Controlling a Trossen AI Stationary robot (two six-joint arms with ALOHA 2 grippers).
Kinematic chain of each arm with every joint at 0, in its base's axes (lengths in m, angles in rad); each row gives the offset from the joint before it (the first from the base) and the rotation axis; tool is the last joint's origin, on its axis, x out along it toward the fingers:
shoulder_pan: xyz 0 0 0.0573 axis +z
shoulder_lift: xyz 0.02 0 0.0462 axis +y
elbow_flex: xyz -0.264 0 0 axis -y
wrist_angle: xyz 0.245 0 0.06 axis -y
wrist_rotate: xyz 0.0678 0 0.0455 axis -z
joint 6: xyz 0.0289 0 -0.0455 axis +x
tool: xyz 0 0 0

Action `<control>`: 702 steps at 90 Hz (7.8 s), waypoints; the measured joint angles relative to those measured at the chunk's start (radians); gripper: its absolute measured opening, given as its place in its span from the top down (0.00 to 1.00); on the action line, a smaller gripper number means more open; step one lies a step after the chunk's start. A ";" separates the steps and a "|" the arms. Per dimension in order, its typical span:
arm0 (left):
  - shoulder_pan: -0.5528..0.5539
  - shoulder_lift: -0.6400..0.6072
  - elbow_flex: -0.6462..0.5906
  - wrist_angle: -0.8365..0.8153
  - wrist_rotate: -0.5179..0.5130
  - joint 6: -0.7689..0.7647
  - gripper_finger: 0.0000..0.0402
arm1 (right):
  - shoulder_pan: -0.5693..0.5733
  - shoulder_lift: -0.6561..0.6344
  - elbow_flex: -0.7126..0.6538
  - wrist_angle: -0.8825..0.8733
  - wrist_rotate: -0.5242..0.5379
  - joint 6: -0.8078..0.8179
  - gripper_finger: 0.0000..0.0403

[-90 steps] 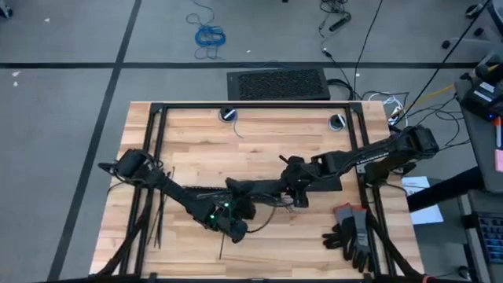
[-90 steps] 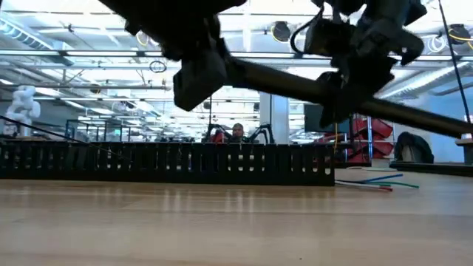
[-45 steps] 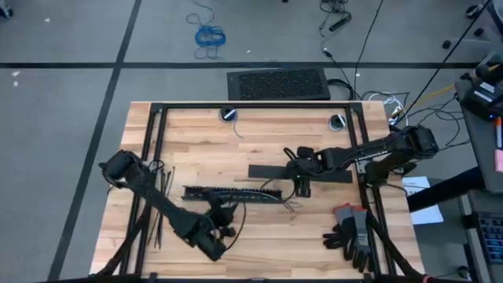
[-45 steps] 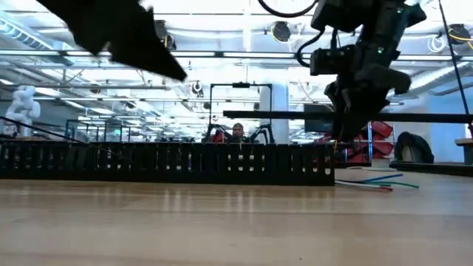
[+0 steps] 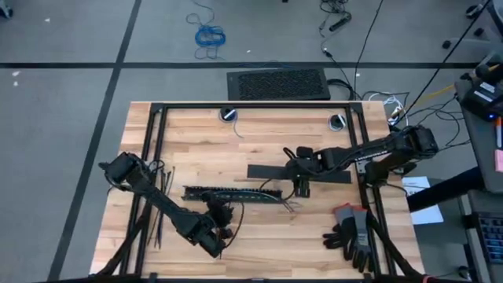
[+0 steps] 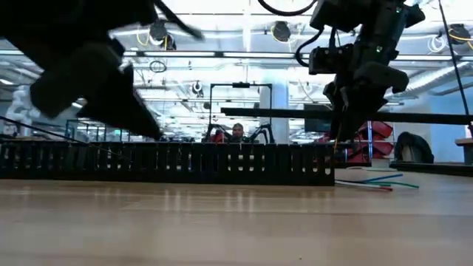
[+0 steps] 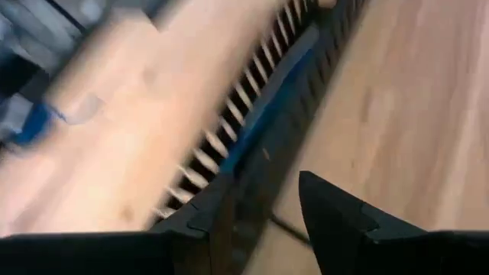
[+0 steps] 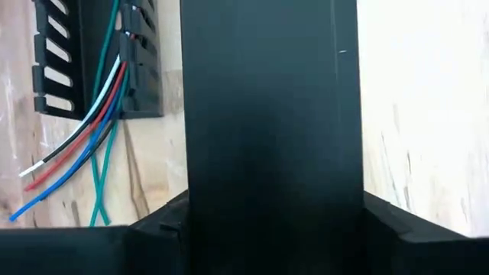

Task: Ziptie cables
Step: Close the cable duct

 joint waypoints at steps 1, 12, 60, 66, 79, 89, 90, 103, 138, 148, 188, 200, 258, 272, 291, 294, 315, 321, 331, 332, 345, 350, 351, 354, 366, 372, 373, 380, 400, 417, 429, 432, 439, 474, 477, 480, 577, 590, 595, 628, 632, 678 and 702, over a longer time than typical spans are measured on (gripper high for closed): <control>0.003 0.000 0.001 0.000 0.019 0.006 0.64 | 0.000 0.000 0.000 0.000 0.000 0.000 0.49; 0.037 -0.007 0.011 0.005 0.174 0.052 0.64 | 0.000 0.000 0.000 -0.004 -0.002 0.009 0.49; 0.036 -0.366 -0.215 -0.012 0.183 -0.144 0.64 | 0.056 0.000 0.001 -0.008 -0.001 0.022 0.49; 0.024 -0.403 -0.269 0.015 0.197 -0.169 0.64 | 0.061 0.000 0.002 -0.008 0.003 0.026 0.49; 0.017 -0.425 -0.299 0.035 0.182 -0.173 0.64 | 0.066 0.000 0.002 -0.007 0.003 0.029 0.49; 0.020 -0.425 -0.298 0.108 0.137 -0.168 0.64 | 0.066 0.000 0.002 0.001 0.003 0.029 0.48; 0.020 -0.425 -0.298 0.118 0.133 -0.164 0.64 | 0.066 0.000 0.002 0.003 0.004 0.029 0.48; 0.019 -0.424 -0.298 0.207 0.127 -0.041 0.64 | 0.058 0.000 0.002 0.015 0.003 0.036 0.48; 0.039 -0.374 -0.297 0.356 0.202 0.038 0.64 | 0.060 0.000 0.002 0.027 0.003 0.049 0.48; 0.045 -0.332 -0.297 0.420 0.216 0.058 0.64 | 0.060 0.000 0.002 0.037 0.003 0.049 0.48; 0.024 -0.307 -0.243 0.454 0.262 0.114 0.64 | 0.059 0.000 0.002 0.040 0.001 0.075 0.48; 0.027 -0.294 -0.243 0.451 0.295 0.115 0.64 | 0.059 0.000 0.002 0.044 0.002 0.091 0.48; 0.082 -0.295 -0.244 0.402 0.362 0.111 0.64 | 0.061 -0.001 0.002 0.059 -0.003 0.206 0.48; 0.067 -0.284 -0.244 0.375 0.362 0.065 0.64 | 0.074 -0.001 0.002 0.061 -0.002 0.209 0.48; 0.046 -0.287 -0.240 0.388 0.384 0.005 0.64 | 0.080 -0.001 0.002 0.062 0.002 0.206 0.48; 0.043 -0.288 -0.234 0.388 0.390 -0.009 0.64 | 0.080 0.000 0.002 0.062 0.003 0.205 0.48; 0.024 -0.290 -0.182 0.384 0.392 -0.016 0.64 | 0.080 0.000 0.002 0.062 0.003 0.194 0.48; 0.024 -0.290 -0.181 0.375 0.392 -0.013 0.64 | 0.080 0.000 0.002 0.062 0.003 0.194 0.48; 0.025 -0.290 -0.181 0.310 0.387 -0.018 0.64 | 0.080 0.000 0.002 0.062 0.003 0.194 0.48; 0.025 -0.290 -0.181 0.305 0.384 -0.021 0.64 | 0.080 0.000 0.002 0.062 0.003 0.194 0.48; 0.027 -0.286 -0.181 0.284 0.366 -0.042 0.64 | 0.080 0.000 0.002 0.062 0.003 0.194 0.48; 0.028 -0.286 -0.181 0.291 0.377 -0.041 0.64 | 0.080 0.000 0.002 0.062 0.003 0.194 0.48; 0.027 -0.286 -0.181 0.291 0.378 -0.041 0.64 | 0.080 0.000 0.002 0.062 0.003 0.194 0.48; 0.027 -0.286 -0.181 0.288 0.383 -0.042 0.64 | 0.080 0.000 0.002 0.062 0.003 0.194 0.48; 0.027 -0.286 -0.181 0.290 0.386 -0.042 0.64 | 0.080 0.000 0.002 0.062 0.003 0.194 0.48; 0.027 -0.286 -0.181 0.298 0.386 -0.042 0.64 | 0.080 0.000 0.002 0.061 0.003 0.193 0.48; 0.027 -0.285 -0.181 0.301 0.386 -0.042 0.64 | 0.080 0.000 0.002 0.062 0.003 0.193 0.48; 0.027 -0.272 -0.181 0.346 0.386 -0.036 0.64 | 0.080 0.000 0.002 0.062 0.003 0.186 0.48; 0.035 -0.222 -0.181 0.346 0.391 -0.008 0.64 | 0.077 0.000 0.002 0.062 0.002 0.176 0.48; 0.060 -0.225 -0.181 0.218 0.350 0.000 0.64 | 0.077 0.000 0.002 0.062 -0.005 0.175 0.48; 0.083 -0.234 -0.181 0.185 0.333 0.035 0.64 | 0.077 0.000 0.002 0.061 -0.008 0.176 0.48; 0.088 -0.233 -0.181 0.177 0.335 0.039 0.64 | 0.077 0.000 0.002 0.061 -0.009 0.177 0.48; 0.093 -0.233 -0.181 0.155 0.337 0.058 0.64 | 0.077 0.000 0.002 0.061 -0.019 0.177 0.48; 0.095 -0.233 -0.128 -0.049 0.333 0.065 0.64 | 0.077 0.000 0.002 0.062 -0.028 0.179 0.48; 0.091 -0.233 -0.110 -0.079 0.322 0.073 0.64 | 0.077 0.000 0.002 0.062 -0.028 0.180 0.48; 0.087 -0.233 -0.095 -0.104 0.312 0.087 0.64 | 0.077 0.000 0.002 0.062 -0.029 0.185 0.48; 0.162 -0.202 -0.157 -0.152 0.434 0.136 0.52 | 0.077 0.000 0.002 0.061 -0.050 0.197 0.48; 0.171 -0.201 -0.188 -0.160 0.397 0.124 0.56 | 0.077 0.000 0.001 0.061 -0.050 0.191 0.48; 0.175 -0.201 -0.197 -0.155 0.397 0.124 0.60 | 0.077 0.000 0.002 0.062 -0.050 0.189 0.48; 0.212 -0.202 -0.261 -0.078 0.414 0.181 0.86 | 0.077 0.000 0.001 0.064 -0.045 0.168 0.48; 0.215 -0.202 -0.262 -0.083 0.413 0.208 0.90 | 0.077 0.000 0.001 0.064 -0.045 0.168 0.48; 0.284 -0.200 -0.266 -0.128 0.282 0.799 0.98 | 0.077 0.000 0.001 0.049 -0.045 0.181 0.48; 0.426 -0.203 -0.265 -0.071 0.475 0.758 0.94 | 0.079 0.000 0.001 -0.059 -0.045 0.226 0.48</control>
